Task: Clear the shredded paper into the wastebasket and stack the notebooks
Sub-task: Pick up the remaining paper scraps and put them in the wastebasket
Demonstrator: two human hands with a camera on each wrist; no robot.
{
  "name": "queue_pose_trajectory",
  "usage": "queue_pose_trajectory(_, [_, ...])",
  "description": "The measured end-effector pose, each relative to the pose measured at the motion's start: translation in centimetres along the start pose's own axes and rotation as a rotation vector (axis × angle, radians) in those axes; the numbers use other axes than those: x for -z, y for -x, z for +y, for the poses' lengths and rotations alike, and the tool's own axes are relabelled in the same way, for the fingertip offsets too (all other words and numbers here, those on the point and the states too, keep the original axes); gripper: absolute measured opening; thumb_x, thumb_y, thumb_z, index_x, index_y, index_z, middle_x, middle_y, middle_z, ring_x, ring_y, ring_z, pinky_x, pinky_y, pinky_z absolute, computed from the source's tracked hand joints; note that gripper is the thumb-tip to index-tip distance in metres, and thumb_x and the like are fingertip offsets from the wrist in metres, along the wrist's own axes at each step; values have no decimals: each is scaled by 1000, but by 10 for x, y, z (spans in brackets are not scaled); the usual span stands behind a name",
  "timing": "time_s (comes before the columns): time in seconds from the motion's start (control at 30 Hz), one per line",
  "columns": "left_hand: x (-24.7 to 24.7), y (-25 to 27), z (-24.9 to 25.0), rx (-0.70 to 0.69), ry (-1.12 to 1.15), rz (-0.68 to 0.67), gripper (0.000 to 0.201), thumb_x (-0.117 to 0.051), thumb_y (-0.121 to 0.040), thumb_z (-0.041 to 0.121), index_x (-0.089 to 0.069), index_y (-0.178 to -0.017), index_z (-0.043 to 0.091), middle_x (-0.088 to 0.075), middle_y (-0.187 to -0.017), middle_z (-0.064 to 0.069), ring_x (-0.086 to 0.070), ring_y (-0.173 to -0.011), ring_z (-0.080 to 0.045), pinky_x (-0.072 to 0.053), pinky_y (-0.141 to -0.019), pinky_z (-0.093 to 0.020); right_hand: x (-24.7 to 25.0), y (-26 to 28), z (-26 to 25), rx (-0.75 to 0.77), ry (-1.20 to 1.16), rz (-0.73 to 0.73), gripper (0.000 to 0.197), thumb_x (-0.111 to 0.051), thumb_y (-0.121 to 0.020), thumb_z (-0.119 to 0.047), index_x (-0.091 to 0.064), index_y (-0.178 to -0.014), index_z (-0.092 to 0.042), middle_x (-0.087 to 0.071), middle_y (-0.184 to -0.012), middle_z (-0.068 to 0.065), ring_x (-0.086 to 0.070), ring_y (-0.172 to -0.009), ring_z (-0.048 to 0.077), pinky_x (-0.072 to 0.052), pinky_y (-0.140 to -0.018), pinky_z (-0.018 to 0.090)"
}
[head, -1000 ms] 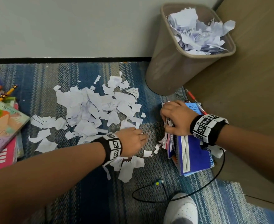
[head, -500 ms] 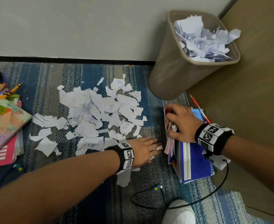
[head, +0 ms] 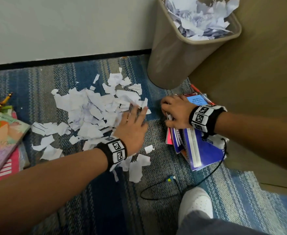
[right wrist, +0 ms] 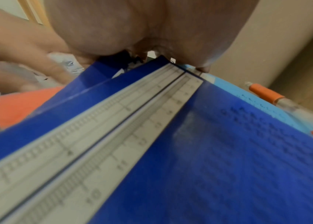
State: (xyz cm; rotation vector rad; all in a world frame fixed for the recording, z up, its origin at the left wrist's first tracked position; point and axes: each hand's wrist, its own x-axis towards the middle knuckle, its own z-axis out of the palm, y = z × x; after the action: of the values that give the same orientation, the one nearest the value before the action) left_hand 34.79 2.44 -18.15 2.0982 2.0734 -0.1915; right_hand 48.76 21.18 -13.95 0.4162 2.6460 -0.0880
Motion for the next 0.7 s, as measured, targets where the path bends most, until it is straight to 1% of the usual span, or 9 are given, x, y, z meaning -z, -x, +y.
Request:
queue_pose_trajectory(0.1, [-20,10,41,-195,102,-51,56,-45,-92,39,-33,-144,23,8,-160,-10,11,-143,-44,-1,-111,-63,1,1,-2,-18,25,12,47,-52,-73,-60,-54,-102,-23,-44,-134,4,-42,-120,33,-34,-101,51])
queue_pose_trajectory(0.17, [-40,23,57,-391,92,-194,58,-40,-96,46,-20,-149,34,2,-161,-7,6,-146,-39,-5,-113,-60,0,3,-4,-30,29,12,46,-50,-71,-61,-54,-99,-24,-44,-134,4,-40,-122,35,-33,-103,51])
queue_pose_trajectory(0.23, [-53,32,51,-498,-8,-249,59,-36,-97,51,-10,-149,42,4,-161,-4,2,-147,-34,-10,-113,-59,-1,4,-4,-35,61,12,47,-49,-71,-61,-55,-100,-26,-42,-138,4,-34,-129,38,-27,-107,54])
queue_pose_trajectory(0.3, [-54,35,29,-460,-30,-211,56,-31,-98,51,-7,-149,46,5,-161,2,2,-147,-33,-7,-112,-62,-1,3,-5,-50,109,0,49,-50,-72,-63,-57,-105,-27,-38,-143,5,-24,-137,42,-18,-111,58])
queue_pose_trajectory(0.37, [-46,36,-10,-330,-72,-206,55,-25,-101,49,2,-149,46,11,-161,3,12,-146,-32,5,-113,-61,0,-1,-12,-62,150,-14,55,-48,-71,-65,-58,-110,-28,-36,-145,6,-16,-142,42,-13,-112,61])
queue_pose_trajectory(0.43, [-34,39,-50,-219,-143,-244,56,-22,-102,47,10,-148,44,18,-159,1,22,-144,-33,14,-110,-58,2,-10,-21,-52,165,-34,63,-44,-69,-66,-59,-116,-27,-36,-147,6,-15,-143,38,-12,-113,60])
queue_pose_trajectory(0.47, [-27,43,-66,-208,-156,-254,57,-23,-102,46,10,-148,44,18,-159,0,23,-143,-34,13,-111,-59,2,-16,-26,-36,173,-32,65,-45,-69,-66,-59,-120,-27,-37,-146,6,-16,-143,35,-13,-113,59])
queue_pose_trajectory(0.6, [28,56,-103,-319,-127,-319,50,-18,-102,46,-1,-149,44,10,-161,5,7,-148,-26,-7,-114,-55,8,-41,-45,-11,90,20,64,-52,-78,-61,-48,-132,-26,-43,-141,2,-32,-136,26,-24,-109,44])
queue_pose_trajectory(0.7, [51,63,-133,-98,-6,-244,50,-27,-101,40,-18,-150,33,-12,-160,0,-20,-144,-25,-28,-111,-46,17,-60,-51,-50,-34,40,61,-53,-83,-54,-42,-136,-26,-43,-140,3,-40,-129,26,-32,-106,41])
